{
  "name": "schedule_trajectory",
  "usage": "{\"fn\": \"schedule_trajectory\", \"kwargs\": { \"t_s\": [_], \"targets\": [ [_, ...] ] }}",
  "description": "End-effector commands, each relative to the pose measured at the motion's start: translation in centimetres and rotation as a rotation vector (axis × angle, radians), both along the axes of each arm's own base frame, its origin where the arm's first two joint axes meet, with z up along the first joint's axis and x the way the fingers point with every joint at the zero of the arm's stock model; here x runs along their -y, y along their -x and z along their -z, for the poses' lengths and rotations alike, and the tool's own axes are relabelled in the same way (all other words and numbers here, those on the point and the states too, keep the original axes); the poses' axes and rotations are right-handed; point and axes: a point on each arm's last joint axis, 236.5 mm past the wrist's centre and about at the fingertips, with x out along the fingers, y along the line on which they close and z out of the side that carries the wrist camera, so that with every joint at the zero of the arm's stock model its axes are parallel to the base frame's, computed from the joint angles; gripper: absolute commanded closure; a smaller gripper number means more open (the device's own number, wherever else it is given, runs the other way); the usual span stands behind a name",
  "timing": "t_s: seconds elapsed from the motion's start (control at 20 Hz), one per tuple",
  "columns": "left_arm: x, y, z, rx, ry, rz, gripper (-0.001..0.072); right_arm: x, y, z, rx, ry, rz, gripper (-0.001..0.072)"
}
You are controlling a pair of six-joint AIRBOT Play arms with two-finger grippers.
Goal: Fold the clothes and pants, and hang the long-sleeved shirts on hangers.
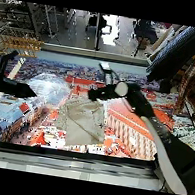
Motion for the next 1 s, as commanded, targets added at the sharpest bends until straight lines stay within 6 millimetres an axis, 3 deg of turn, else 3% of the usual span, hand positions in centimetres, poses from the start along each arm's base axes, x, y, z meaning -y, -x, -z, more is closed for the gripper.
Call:
{"fn": "schedule_trajectory", "kwargs": {
  "t_s": [0.0, 0.05, 0.15, 0.25, 0.3, 0.45, 0.6, 0.8, 0.85, 0.9, 0.95],
  "targets": [
    [3.1, -1.6, 2.6, -0.006, 0.005, 0.04, 0.0675, 8.6, 2.8, 3.2, -0.203, -0.018, 0.074, 0.0352],
    [4.5, -2.3, 4.0, -0.017, 0.006, 0.056, 0.0676, 9.2, 4.3, 4.9, -0.27, -0.072, 0.08, 0.0343],
    [7.6, -2.9, 7.7, -0.071, 0.005, 0.107, 0.0677, 9.2, 6.3, 8.1, -0.366, -0.183, 0.083, 0.0184],
    [10.3, -3.0, 12.0, -0.146, -0.003, 0.153, 0.0679, 8.9, 6.2, 10.6, -0.376, -0.272, 0.118, 0.0165],
    [11.2, -3.1, 14.3, -0.18, -0.009, 0.162, 0.0685, 8.6, 5.8, 11.6, -0.378, -0.302, 0.126, 0.0116],
    [11.7, -3.0, 19.6, -0.285, -0.021, 0.155, 0.0691, 6.7, 4.0, 13.4, -0.396, -0.426, 0.157, 0.0101],
    [11.5, -2.3, 21.4, -0.345, -0.021, 0.159, 0.0691, 5.3, 3.5, 15.6, -0.445, -0.457, 0.157, 0.0107],
    [11.7, -1.4, 20.5, -0.365, -0.008, 0.184, 0.0691, 0.5, 3.9, 16.5, -0.51, -0.449, 0.092, 0.0154],
    [11.9, -0.6, 20.0, -0.389, 0.004, 0.204, 0.0691, -0.5, 3.9, 16.6, -0.53, -0.45, 0.08, 0.0236],
    [12.0, 0.4, 19.3, -0.416, 0.012, 0.233, 0.0691, -1.3, 3.8, 16.3, -0.522, -0.451, 0.06, 0.0506],
    [12.0, 1.5, 18.3, -0.435, 0.015, 0.266, 0.0691, -1.7, 3.6, 15.1, -0.513, -0.464, 0.035, 0.0699]
  ]
}}
